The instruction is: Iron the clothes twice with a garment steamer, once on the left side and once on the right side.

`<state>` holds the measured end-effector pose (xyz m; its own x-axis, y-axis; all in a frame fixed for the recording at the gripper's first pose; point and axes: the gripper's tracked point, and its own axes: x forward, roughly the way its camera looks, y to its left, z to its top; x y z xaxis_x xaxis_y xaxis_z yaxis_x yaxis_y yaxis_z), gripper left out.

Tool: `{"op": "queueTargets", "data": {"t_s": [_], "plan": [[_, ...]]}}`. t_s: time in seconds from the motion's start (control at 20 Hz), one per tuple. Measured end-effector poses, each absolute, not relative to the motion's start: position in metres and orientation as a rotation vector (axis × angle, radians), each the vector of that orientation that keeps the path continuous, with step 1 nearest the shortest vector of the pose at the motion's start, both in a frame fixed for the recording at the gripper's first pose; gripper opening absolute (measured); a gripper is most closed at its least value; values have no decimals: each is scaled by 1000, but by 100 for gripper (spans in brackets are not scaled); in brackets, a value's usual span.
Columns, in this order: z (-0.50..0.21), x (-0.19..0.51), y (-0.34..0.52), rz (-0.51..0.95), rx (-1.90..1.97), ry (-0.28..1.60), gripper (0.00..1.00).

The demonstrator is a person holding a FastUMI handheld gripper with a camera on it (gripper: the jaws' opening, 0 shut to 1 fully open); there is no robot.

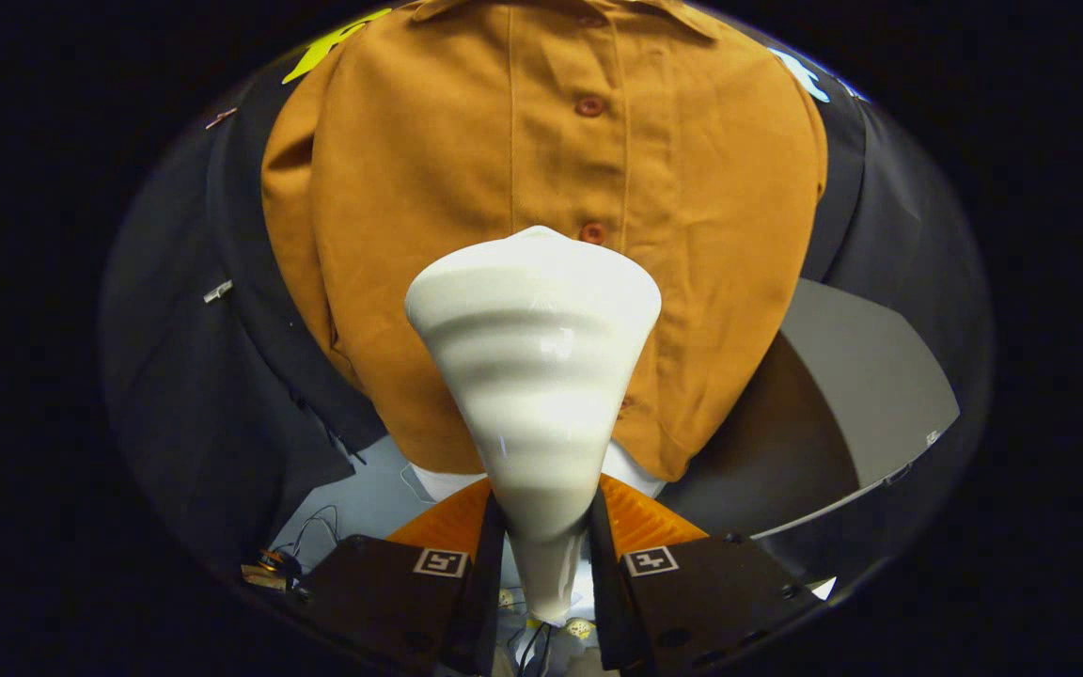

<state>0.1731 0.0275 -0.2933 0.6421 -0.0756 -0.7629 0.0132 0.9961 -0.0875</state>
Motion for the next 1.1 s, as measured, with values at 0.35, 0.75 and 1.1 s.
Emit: {"op": "queueTargets", "data": {"t_s": [0.35,0.75,1.1], "plan": [[-210,162,18,-35,-30,628,45],[-111,146,-22,-71,-15,365,45],[-67,117,-45,-67,-11,211,45]]}}
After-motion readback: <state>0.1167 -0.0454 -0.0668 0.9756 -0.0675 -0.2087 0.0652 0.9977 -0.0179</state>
